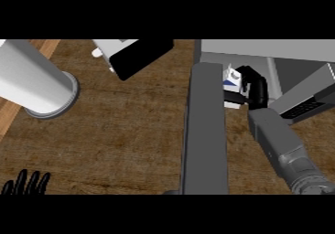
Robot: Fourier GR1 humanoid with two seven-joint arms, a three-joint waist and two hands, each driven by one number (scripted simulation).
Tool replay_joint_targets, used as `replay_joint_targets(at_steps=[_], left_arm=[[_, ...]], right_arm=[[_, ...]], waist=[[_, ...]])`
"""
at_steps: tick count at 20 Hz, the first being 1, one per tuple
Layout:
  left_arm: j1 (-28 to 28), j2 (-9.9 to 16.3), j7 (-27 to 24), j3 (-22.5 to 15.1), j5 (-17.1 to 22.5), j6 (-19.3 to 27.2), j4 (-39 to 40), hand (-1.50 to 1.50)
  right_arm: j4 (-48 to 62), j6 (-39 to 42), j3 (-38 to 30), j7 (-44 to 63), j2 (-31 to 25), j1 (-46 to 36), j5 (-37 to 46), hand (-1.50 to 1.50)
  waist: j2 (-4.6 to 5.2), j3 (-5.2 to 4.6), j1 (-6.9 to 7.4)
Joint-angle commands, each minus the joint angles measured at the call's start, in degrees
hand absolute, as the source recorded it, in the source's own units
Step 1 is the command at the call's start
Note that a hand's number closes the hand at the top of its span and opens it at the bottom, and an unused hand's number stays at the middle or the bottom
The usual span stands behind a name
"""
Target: Pick up the milk, place it into the microwave and close the microwave
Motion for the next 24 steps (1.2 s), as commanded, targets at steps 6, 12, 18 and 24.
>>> replay_joint_targets(at_steps=[6,12,18,24], left_arm=[[-0.28,1.31,-0.76,1.37,1.35,-1.82,0.45,-1.50],[-2.77,1.35,1.56,1.06,0.79,-0.40,1.00,-1.50],[-3.24,1.51,2.04,1.35,1.70,-0.64,1.04,-1.50],[-4.08,2.10,1.48,1.16,1.11,-1.76,2.72,-1.50]], right_arm=[[-0.64,-0.97,-3.91,-3.46,-2.21,-3.56,-2.42,1.50],[0.25,-9.36,-4.06,-5.30,-2.71,-4.85,-0.87,1.50],[1.25,-17.87,-4.39,-4.02,-3.11,-6.47,0.40,1.50],[1.97,-19.18,-4.87,-3.25,-3.98,-7.23,0.94,1.50]], waist=[[0.52,0.15,1.41],[1.02,0.09,1.28],[1.16,0.05,2.19],[1.54,0.05,3.10]])
